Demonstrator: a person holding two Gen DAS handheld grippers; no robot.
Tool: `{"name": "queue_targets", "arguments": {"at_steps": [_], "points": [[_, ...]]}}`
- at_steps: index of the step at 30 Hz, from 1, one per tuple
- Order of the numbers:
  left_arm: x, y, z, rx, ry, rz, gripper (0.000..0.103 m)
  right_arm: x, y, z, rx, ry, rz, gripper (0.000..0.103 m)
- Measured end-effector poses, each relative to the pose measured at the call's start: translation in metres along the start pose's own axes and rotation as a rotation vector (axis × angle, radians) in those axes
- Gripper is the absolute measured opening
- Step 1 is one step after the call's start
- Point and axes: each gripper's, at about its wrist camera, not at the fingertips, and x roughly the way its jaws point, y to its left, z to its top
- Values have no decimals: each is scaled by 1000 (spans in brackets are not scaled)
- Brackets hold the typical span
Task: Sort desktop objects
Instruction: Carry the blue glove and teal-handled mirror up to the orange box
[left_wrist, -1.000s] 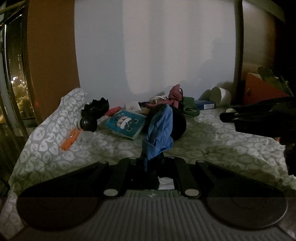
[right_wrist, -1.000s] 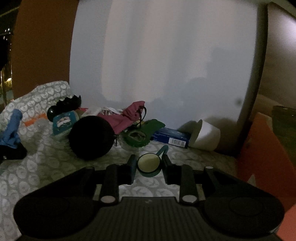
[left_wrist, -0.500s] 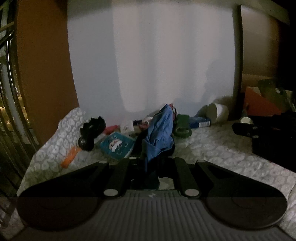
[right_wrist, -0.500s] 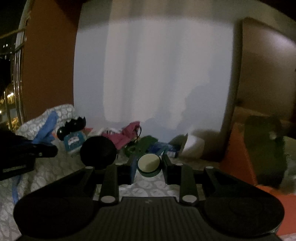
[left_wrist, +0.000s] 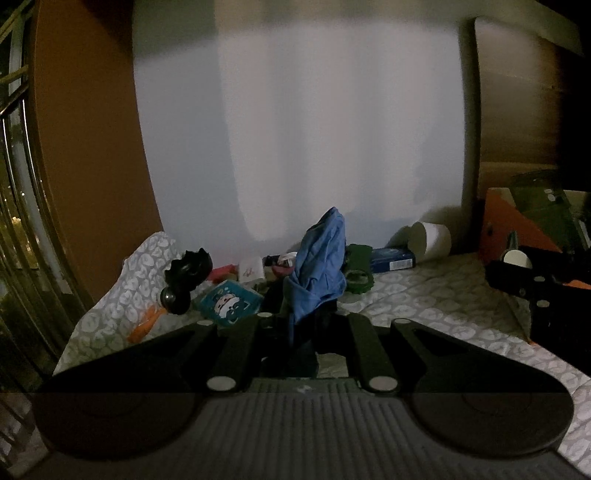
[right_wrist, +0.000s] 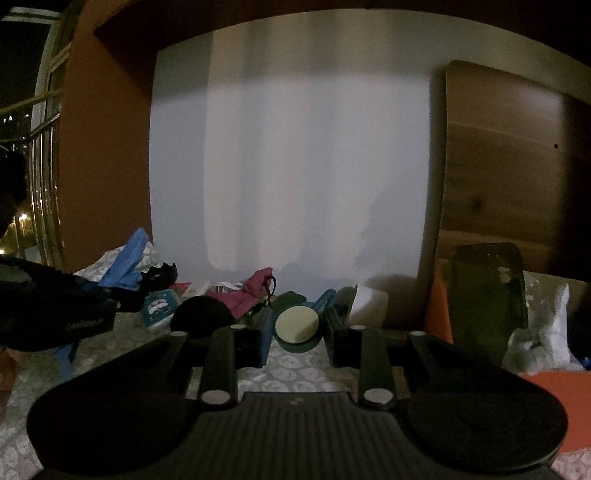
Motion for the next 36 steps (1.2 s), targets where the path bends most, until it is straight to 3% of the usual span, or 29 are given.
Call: {"name": "queue_targets", "arguments": {"at_steps": [4,8,16,25,36], "points": [[-6,-10,9,15,-25,-11,11,-7,-2,2,8,-15,0,26],[-19,-33,32,33,-99,-59,11,-27,-15,14,8,-77,-22,26],[-25,-104,73,90,-195,-188,11,-70,-86,42,31,-175,-195,26],[-16,-179,92,139,-211,-312,11,-85,-156,50,40,-177,-330,26],[21,-238,110,161,-204,-419,12,-52,-238,49,97,-111,-410,26]]}}
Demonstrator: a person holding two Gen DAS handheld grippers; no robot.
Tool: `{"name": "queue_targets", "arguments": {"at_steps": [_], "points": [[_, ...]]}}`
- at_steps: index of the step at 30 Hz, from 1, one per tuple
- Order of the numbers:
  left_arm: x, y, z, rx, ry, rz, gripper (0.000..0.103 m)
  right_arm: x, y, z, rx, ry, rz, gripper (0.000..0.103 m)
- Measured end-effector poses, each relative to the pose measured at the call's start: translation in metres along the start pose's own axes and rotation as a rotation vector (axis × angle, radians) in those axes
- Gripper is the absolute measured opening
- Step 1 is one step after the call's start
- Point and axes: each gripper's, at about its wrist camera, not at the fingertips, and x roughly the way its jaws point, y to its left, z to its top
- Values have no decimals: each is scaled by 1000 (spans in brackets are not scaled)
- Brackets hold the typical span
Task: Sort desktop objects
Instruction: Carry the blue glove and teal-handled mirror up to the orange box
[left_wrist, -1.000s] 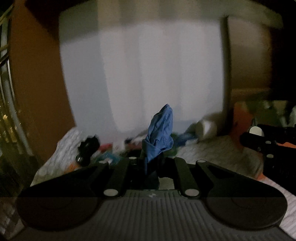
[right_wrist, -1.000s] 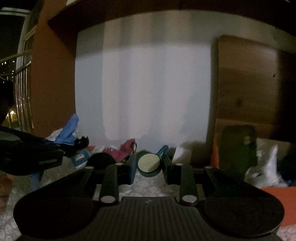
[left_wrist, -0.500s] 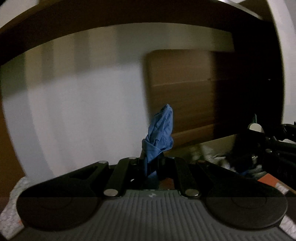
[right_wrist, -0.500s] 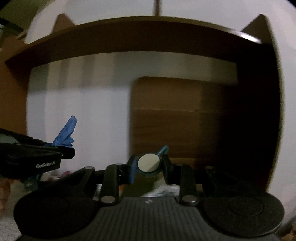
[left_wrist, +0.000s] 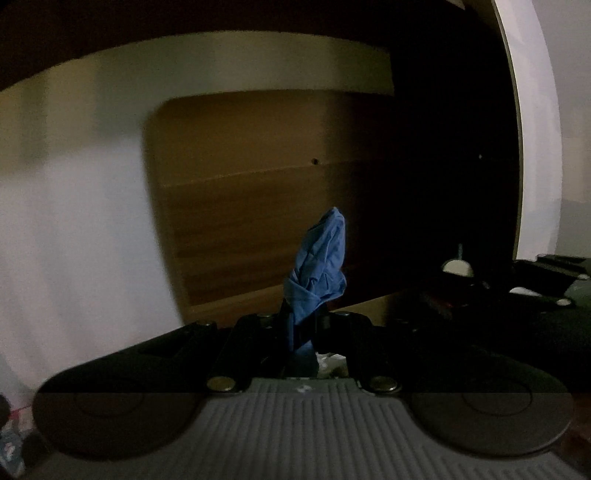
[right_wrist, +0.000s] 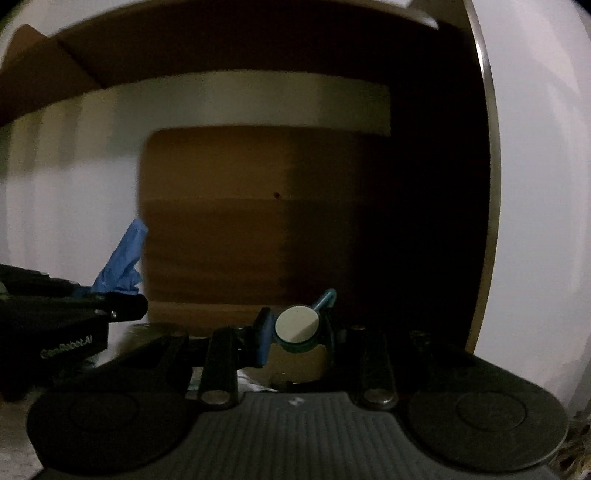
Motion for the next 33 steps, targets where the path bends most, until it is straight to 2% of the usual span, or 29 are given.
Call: {"name": "queue_targets", "arguments": {"at_steps": [9,16,27,33], "points": [[30,-7,-10,11,57,0,12,39,-11,-17,34,53,-8,26],[45,-4,-15,18,79,6,12,44,-12,-23,39,71,-9,26],[23,0,-10,29,27,1,12,23,-8,-22,39,42,-8,26],[6,12,-8,24,-5,34,12,10,-2,-17,46,22,7,26]]}}
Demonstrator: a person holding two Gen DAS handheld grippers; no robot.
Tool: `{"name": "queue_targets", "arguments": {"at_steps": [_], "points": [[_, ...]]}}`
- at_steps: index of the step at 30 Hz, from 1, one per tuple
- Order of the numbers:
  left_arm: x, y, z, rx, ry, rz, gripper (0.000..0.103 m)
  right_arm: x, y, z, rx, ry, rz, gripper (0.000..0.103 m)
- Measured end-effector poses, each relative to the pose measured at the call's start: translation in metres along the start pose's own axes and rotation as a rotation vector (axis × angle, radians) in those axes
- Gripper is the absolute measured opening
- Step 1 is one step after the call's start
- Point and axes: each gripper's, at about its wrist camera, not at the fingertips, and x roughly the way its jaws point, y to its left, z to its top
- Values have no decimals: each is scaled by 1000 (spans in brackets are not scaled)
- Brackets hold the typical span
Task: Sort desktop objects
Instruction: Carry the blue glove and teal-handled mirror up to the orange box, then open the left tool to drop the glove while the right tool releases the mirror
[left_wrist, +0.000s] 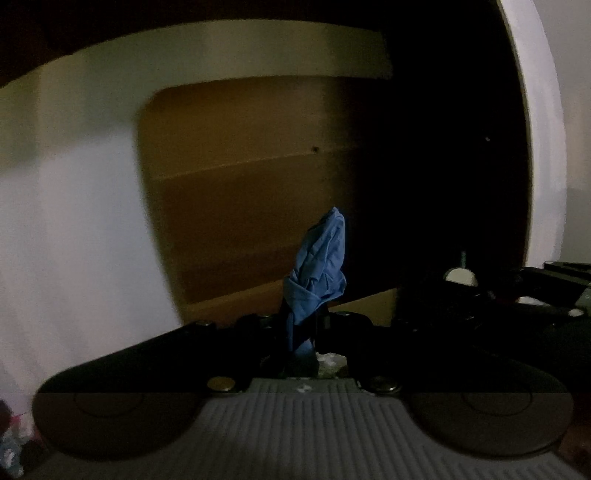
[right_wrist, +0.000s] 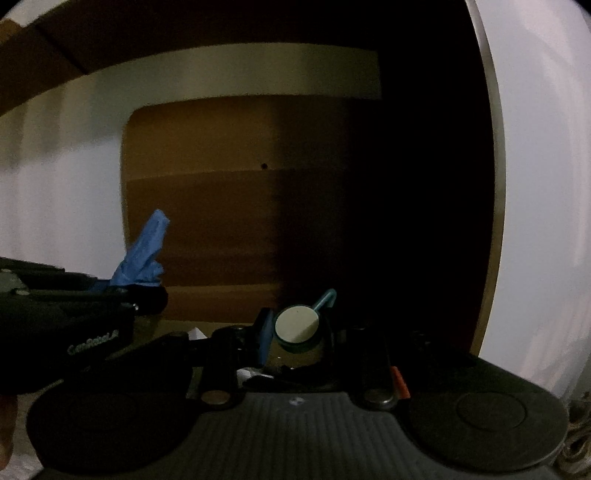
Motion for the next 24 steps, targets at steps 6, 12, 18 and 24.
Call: {"name": "queue_targets", "arguments": {"at_steps": [6,12,18,24], "points": [[-22,34,-5,-37,-4,123,12,-13,29,9,-10,-32,77,26],[-57,109,-45,-106,56,450,13,-10,102,1,-24,5,341,26],[-58,173,-89,-166,198,583,13,2,186,-33,-84,107,531,26],[-66,179,-98,-169,176,596,52,10,214,-50,-118,157,536,27]]}}
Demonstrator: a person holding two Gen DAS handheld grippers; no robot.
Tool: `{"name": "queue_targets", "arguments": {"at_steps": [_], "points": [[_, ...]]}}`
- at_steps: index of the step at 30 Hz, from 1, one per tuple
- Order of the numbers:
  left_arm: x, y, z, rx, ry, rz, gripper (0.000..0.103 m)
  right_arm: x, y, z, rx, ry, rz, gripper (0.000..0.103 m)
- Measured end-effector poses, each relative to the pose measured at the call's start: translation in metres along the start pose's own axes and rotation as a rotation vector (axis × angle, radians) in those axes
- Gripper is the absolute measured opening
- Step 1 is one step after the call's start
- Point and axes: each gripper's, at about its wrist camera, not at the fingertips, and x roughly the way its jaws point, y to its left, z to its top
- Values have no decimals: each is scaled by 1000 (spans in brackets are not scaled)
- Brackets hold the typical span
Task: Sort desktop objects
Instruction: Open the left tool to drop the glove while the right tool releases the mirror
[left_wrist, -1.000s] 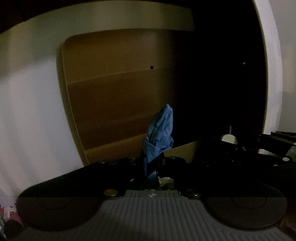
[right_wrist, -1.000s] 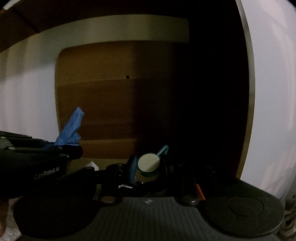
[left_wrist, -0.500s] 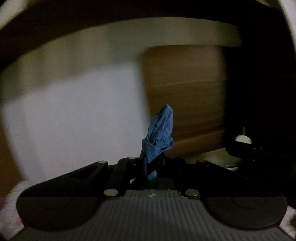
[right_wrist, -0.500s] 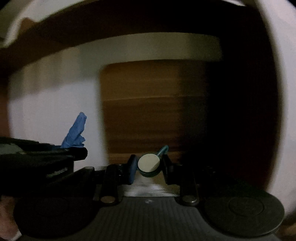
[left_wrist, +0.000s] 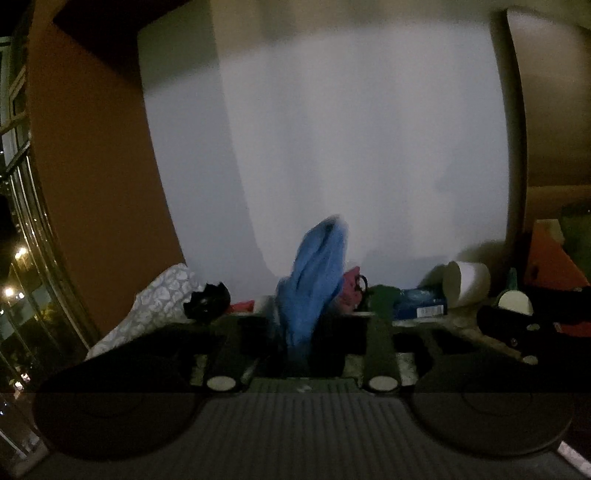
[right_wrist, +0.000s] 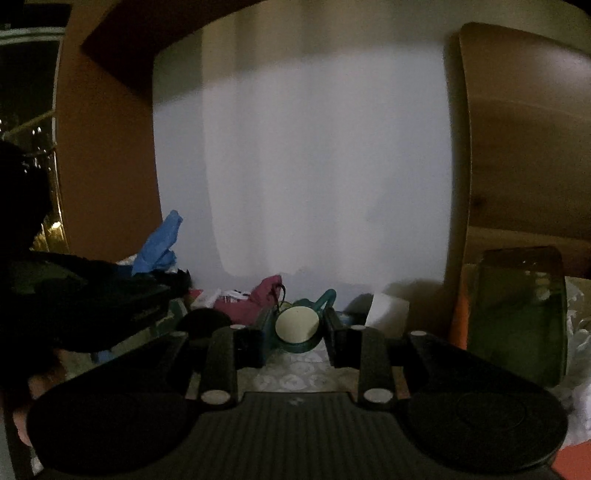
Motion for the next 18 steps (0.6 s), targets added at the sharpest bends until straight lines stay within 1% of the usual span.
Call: {"name": "queue_targets", "arguments": {"at_steps": [1,2,3,4,5,6,7,8,10,11,12,13,15,17,18], "points": [[-4,1,0,-1,-12,-5,64,1,0,1,-4,5,-5,28],[-4,-2,2,3,-21,-15,72,1,0,2,-4,0,-12,29],[-9,-3,1,-3,-31,-8,75,0,1,3,-4,-2,-18,38],[-10,-3,2,-13,-37,0,79,0,2,4,-6,-8,-24,50],[-8,-2,2,-18,-36,-8,81,-2,1,4,-2,-18,-38,52],[-7,-2,3,-24,-34,-8,83,-5,0,5,-1,-26,-50,57],[-7,-1,3,-30,-37,-5,88,-11,3,4,3,-32,-55,66],[-7,-2,4,-34,-41,-10,93,-14,0,5,13,-40,-62,70],[-13,-7,12,-29,-58,-41,95,-22,-3,8,20,-65,-75,72],[-17,-11,16,-29,-74,-50,101,-30,-5,10,21,-81,-81,74],[-22,-16,21,-32,-94,-69,103,-42,-7,11,24,-103,-89,82],[-28,-22,27,-35,-115,-98,103,-51,-15,14,28,-125,-111,94],[-43,-42,36,-28,-136,-178,103,-78,-28,19,36,-172,-163,103],[-55,-66,42,-7,-133,-278,103,-104,-46,19,63,-200,-239,103],[-63,-82,44,20,-142,-317,103,-114,-56,19,85,-198,-281,103]]}}
